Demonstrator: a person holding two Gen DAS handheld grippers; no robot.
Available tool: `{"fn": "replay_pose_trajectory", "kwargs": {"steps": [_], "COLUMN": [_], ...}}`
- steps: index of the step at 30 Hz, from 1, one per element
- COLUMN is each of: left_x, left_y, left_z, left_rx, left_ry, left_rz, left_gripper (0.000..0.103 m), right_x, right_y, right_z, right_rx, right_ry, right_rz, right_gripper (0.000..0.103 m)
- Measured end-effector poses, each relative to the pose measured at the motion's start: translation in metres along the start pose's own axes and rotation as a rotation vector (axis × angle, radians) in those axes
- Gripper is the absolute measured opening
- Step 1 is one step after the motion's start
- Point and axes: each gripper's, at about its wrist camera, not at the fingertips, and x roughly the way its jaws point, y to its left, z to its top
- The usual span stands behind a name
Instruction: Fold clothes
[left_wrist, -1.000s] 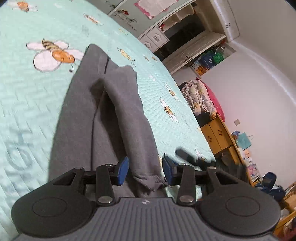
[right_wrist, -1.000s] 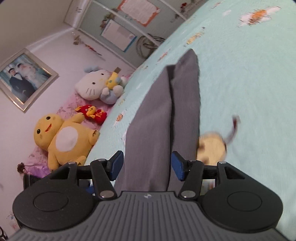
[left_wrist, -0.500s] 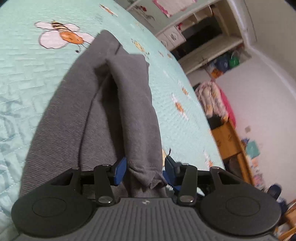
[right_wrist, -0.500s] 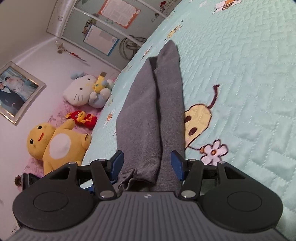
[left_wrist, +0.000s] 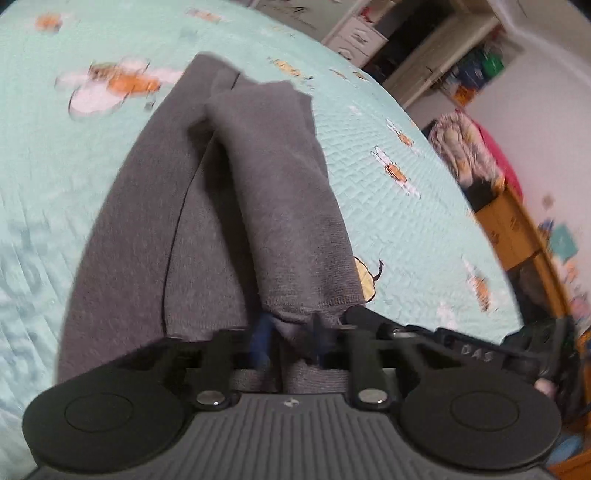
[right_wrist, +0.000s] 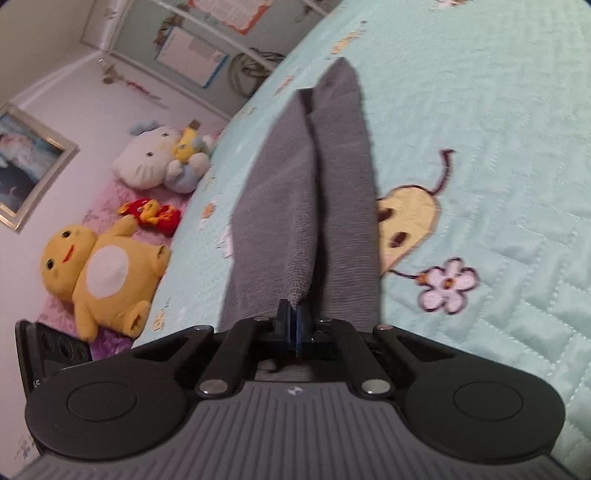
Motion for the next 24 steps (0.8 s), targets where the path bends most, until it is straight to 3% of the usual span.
{"fn": "replay_pose_trajectory", "kwargs": {"steps": [4,8,14,20,24], "left_x": [-0.011,-0.009,-0.003,0.002,0.003], "left_y": [-0.013,-0.017,-0.019,-0.022,-0.021], "left_z": [-0.001,-0.006,-0.012,-0.018,-0.02], "left_rx": [0.102,0.166,0.198,0.221,0.223], "left_ry": [-0.034,-0.022,0.004,0.024,0.034], "left_rz": [0.054,0.113,0.142,0.156,0.16], "left_gripper": [0.008,0.008,0.008,0.008,0.008], "right_x": [-0.003,0.008,-0.002,-0.018,0.001], "right_y": [0.017,0.013,0.033,0.066,0.062], "right_z": [-0.001,-0.009,-0.016,-0.015,-0.017], "right_rx": [-0.044,-0.102,-0.163,-0.28,-0.287], "right_ry": [0.004,0.059,0.038,-0.084,-0.031], "right_rz": [0.002,-0.139,-0.189,-0.212,-0.217], "right_gripper": [0.001,0.001,0.005,0.006,0.007]}}
